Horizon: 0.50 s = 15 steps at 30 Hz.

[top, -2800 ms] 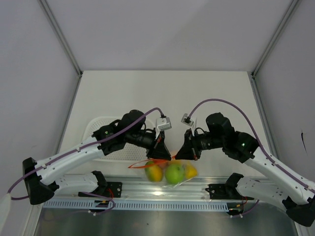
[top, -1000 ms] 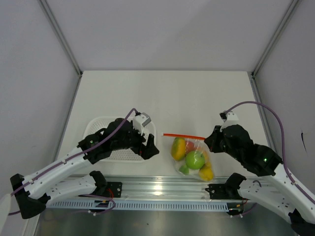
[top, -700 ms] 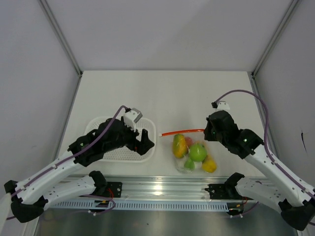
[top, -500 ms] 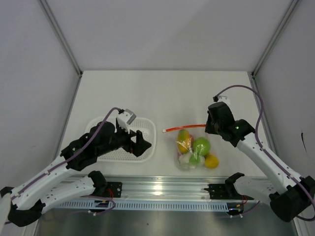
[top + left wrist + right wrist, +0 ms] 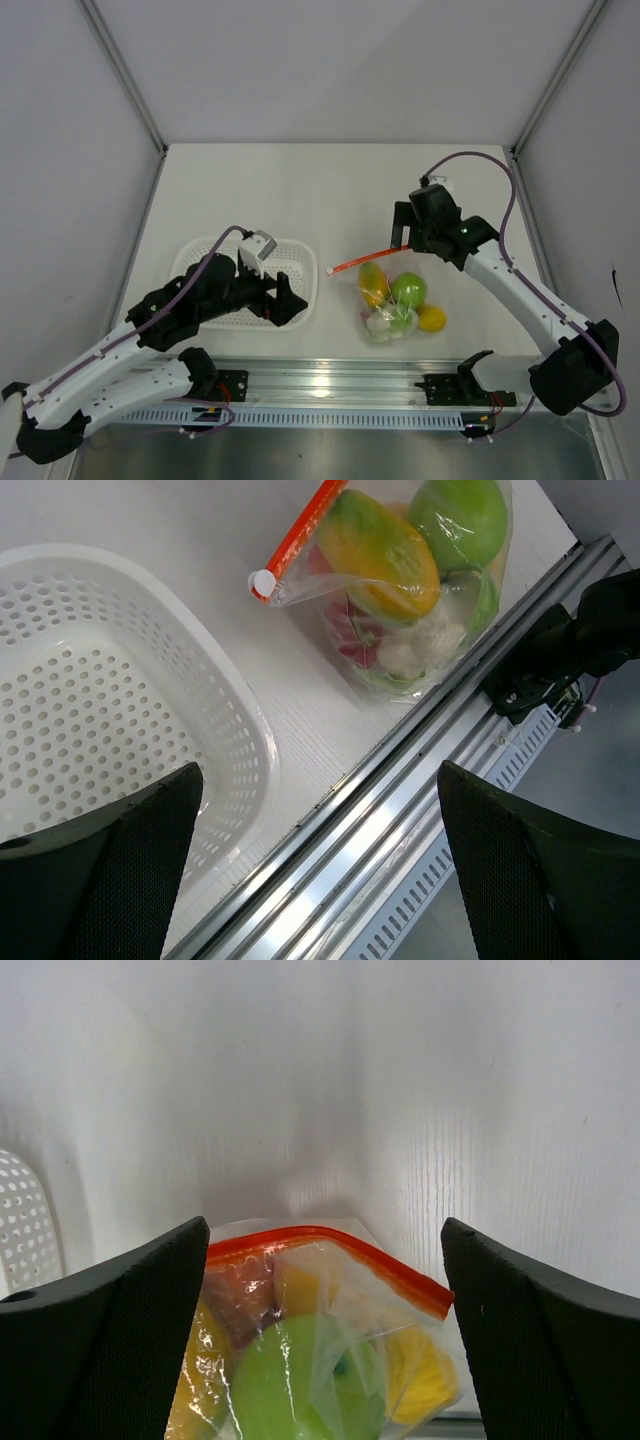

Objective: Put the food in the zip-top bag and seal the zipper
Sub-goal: Place the zipper food storage bag at the center of the board.

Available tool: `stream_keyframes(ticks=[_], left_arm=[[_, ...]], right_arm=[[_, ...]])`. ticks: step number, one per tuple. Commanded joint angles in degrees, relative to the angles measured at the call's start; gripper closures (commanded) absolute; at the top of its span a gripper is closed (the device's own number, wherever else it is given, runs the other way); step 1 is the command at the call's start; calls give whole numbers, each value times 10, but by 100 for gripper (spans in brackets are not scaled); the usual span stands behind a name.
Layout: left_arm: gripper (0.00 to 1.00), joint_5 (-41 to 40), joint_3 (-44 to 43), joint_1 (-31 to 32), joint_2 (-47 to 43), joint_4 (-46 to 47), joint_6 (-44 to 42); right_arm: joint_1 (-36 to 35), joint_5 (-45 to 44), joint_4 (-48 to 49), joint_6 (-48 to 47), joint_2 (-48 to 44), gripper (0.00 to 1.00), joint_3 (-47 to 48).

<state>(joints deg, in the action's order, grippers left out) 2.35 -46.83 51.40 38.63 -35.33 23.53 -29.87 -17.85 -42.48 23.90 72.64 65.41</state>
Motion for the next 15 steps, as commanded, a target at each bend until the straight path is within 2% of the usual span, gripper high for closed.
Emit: stream_keyframes(ticks=[1,9,15], left_arm=[[1,10,0,-3,-8,5,12],[0,9,17,-2,-10,18,34],[1,27,29,-3,-2,36,50]], right_arm=[[2,-18,-26,22,-25,1,43],[-3,-47,-116,98,-137,1,25],[-3,-70,-173,116,-213,1,30]])
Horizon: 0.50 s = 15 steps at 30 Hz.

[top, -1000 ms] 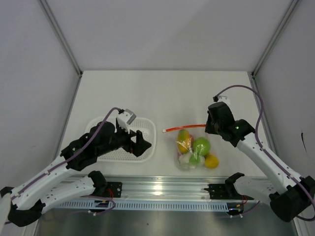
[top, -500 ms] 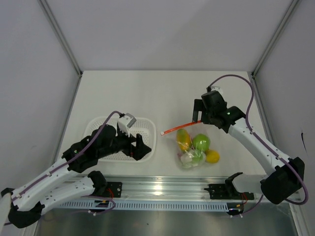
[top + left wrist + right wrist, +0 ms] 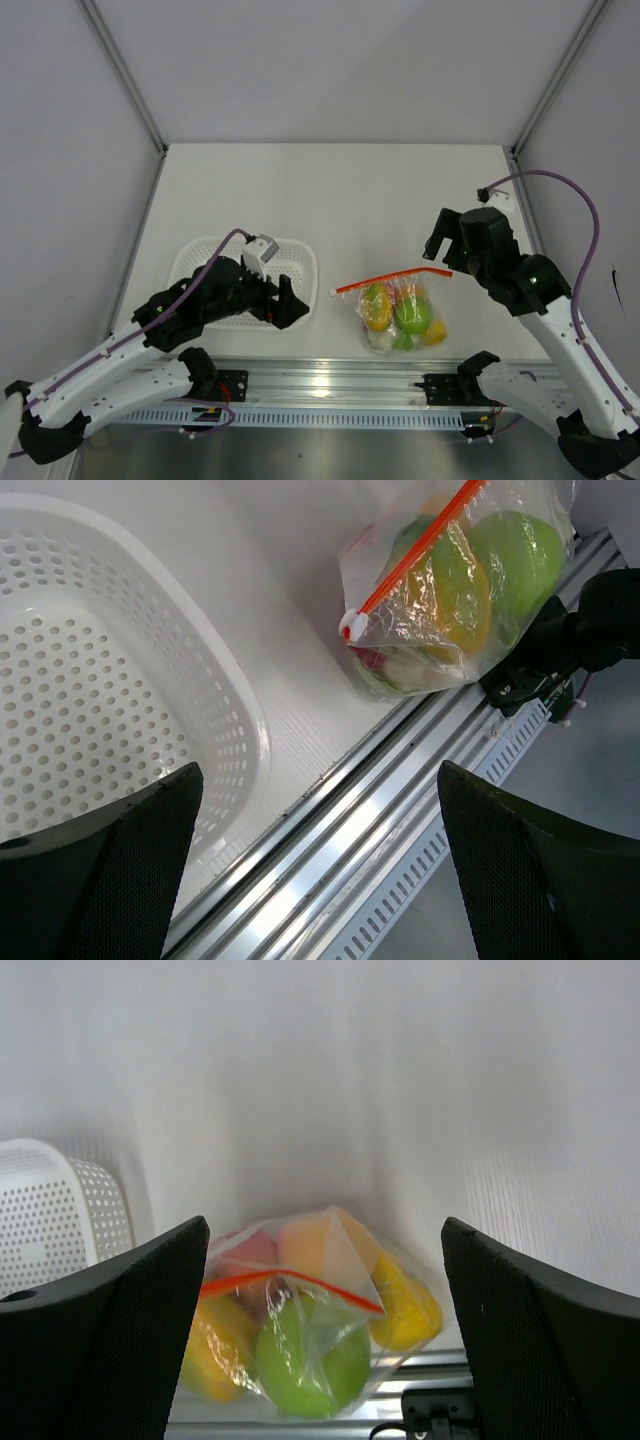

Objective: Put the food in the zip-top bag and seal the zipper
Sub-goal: Place the zipper food storage bag at the center of the board, then move the zipper food storage bag to the center of the board.

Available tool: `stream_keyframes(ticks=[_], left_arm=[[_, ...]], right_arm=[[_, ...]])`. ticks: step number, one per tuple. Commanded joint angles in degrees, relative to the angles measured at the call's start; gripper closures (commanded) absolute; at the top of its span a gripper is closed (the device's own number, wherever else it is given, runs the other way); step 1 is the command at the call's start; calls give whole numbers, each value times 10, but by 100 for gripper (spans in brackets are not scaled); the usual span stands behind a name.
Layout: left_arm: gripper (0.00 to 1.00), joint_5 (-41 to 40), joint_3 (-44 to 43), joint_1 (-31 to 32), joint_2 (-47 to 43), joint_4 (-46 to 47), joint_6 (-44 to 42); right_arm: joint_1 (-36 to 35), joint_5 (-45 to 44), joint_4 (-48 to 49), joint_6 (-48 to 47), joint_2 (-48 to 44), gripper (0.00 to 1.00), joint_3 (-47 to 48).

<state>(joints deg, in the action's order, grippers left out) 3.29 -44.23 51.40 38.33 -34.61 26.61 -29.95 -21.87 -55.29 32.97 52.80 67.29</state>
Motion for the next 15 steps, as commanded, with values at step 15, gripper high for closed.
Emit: stream_keyframes(ticks=[15], left_arm=[[0,26,2,-3,2,31,15]], right_arm=[[-3,190,-61,24,-94,6,-25]])
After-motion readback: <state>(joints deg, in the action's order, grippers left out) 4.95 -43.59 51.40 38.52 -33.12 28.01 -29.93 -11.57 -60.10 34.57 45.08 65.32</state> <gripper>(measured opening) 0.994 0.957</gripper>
